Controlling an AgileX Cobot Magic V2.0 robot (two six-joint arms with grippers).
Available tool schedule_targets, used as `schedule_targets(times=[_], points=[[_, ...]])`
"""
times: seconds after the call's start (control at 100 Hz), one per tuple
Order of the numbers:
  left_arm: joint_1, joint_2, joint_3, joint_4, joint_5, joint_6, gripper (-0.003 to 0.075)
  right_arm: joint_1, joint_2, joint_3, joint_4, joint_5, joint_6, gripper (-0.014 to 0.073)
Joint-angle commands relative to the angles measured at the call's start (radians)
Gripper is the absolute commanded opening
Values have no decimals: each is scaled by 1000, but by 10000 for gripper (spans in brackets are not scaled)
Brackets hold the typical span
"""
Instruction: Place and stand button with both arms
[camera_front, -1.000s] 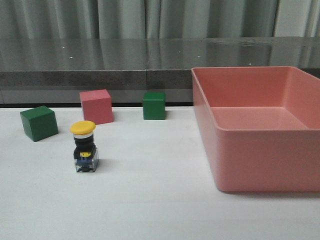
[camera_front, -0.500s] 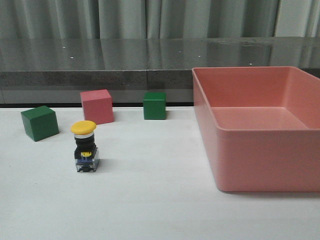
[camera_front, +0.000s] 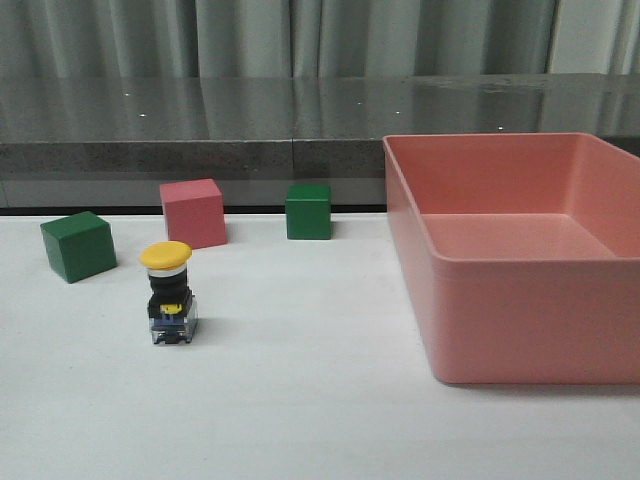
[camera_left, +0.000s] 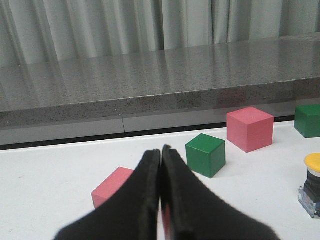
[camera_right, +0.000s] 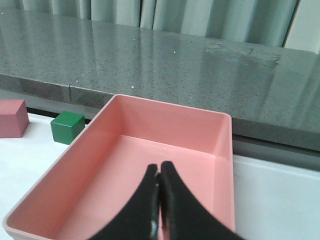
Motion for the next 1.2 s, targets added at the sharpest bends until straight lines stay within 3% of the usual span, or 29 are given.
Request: schedule_targets(times=[0.0, 1.19], points=[[2, -32, 30, -3, -84, -12, -19, -6, 1, -28, 7, -69, 0, -61], [2, -32, 30, -3, -84, -12, -19, -6, -1, -28, -17, -60, 24, -61]])
